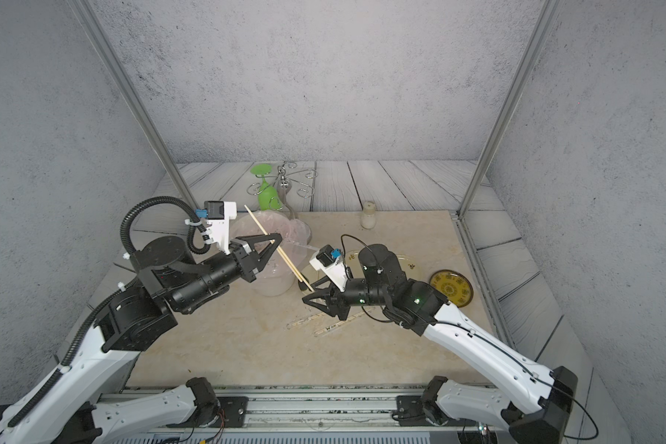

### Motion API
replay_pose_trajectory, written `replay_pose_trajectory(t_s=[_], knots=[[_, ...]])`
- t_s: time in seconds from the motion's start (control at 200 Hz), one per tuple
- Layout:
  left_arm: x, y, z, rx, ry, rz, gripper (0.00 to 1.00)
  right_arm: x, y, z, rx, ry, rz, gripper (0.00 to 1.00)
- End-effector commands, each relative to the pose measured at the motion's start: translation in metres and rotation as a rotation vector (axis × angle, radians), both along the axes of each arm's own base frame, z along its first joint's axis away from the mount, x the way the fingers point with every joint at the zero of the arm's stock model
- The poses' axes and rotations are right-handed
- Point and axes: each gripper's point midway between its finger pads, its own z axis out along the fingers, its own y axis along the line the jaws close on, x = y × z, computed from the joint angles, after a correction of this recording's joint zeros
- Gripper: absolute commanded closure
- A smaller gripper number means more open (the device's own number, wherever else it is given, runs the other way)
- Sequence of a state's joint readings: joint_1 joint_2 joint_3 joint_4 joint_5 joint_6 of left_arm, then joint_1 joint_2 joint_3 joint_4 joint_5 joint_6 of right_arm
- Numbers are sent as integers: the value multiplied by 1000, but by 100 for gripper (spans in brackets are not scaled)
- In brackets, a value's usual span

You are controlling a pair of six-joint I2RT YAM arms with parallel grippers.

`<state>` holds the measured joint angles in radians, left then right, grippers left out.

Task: Remove the packaging of disposable chopsticks
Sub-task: Adjust the disposable chopsticks.

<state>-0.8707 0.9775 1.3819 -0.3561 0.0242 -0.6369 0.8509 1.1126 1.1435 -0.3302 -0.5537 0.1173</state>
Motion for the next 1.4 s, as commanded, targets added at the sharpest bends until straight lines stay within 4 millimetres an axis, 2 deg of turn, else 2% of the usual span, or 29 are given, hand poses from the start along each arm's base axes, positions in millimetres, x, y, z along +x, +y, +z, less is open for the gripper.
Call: replay_pose_trajectory(t_s=[0.0,0.06,0.14,0.285,0.465,0.621,0.801,0.946,1.121,1.391], knots=[[2,-2,2,-33,5,-4,100,-6,1,21,65,-9,20,76],[2,0,1,-33,3,4,100,-5,-1,19,51,-10,11,84],[3,2,1,-33,0,15,100,-4,-3,14,27,-4,-3,100],[3,-1,-5,-25,5,3,100,-5,-7,9,-1,35,-26,100],[2,-15,-11,-65,29,-51,100,-7,-4,16,21,88,-18,100],[2,-26,-13,-78,54,-94,100,3,-9,20,18,54,-84,100],[6,-31,-20,-73,80,-105,100,1,-8,25,20,41,-66,100],[11,-13,-16,-64,52,-22,100,5,-12,8,-50,72,-100,100],[18,27,-1,-85,2,124,99,-5,-14,-20,-131,134,-55,100],[12,45,30,-136,-72,160,100,-18,-18,-43,-192,173,2,100]])
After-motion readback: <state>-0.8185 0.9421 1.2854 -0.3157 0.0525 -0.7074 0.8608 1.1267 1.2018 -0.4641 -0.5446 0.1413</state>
